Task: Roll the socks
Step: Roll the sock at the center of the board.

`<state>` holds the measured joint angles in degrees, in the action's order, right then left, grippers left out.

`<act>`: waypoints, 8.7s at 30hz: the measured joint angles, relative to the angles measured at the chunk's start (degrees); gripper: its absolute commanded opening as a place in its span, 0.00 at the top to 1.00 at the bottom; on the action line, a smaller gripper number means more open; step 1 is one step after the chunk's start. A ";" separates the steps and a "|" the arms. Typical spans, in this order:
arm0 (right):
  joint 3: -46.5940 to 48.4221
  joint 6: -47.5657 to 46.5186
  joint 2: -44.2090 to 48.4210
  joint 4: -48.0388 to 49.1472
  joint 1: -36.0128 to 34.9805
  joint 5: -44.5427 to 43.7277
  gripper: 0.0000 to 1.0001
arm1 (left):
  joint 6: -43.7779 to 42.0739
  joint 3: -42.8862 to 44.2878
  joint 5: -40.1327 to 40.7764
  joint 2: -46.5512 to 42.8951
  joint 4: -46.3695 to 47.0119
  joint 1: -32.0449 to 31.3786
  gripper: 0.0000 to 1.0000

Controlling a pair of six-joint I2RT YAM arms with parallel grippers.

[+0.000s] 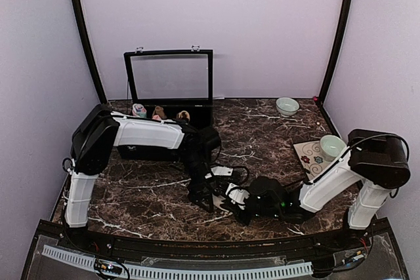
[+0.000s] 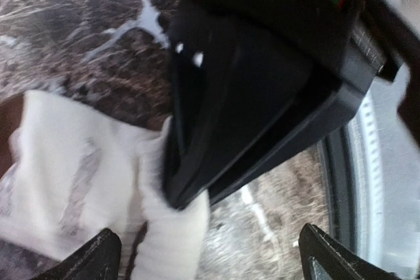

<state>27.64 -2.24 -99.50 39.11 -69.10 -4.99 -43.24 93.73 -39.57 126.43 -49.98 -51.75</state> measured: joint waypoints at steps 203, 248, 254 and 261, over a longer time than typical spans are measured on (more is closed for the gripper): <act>6.25 22.75 -7.17 -3.13 19.80 40.50 1.00 | -4.28 -26.73 22.27 -19.65 37.38 -8.94 0.01; 7.61 35.85 -12.15 1.38 23.76 50.93 1.00 | -3.74 -28.30 31.76 -16.55 40.63 -8.76 1.00; 5.75 36.00 -10.67 1.68 23.82 49.88 0.86 | -4.26 -24.39 29.66 -14.38 36.65 -8.48 1.00; -6.14 34.64 3.69 0.39 23.67 39.63 0.58 | -4.04 -15.04 17.40 -7.98 27.93 -5.20 1.00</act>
<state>21.50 32.40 -95.81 39.51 -45.43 34.63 -47.29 78.70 -22.17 118.45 -22.04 -56.95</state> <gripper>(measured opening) 0.368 0.063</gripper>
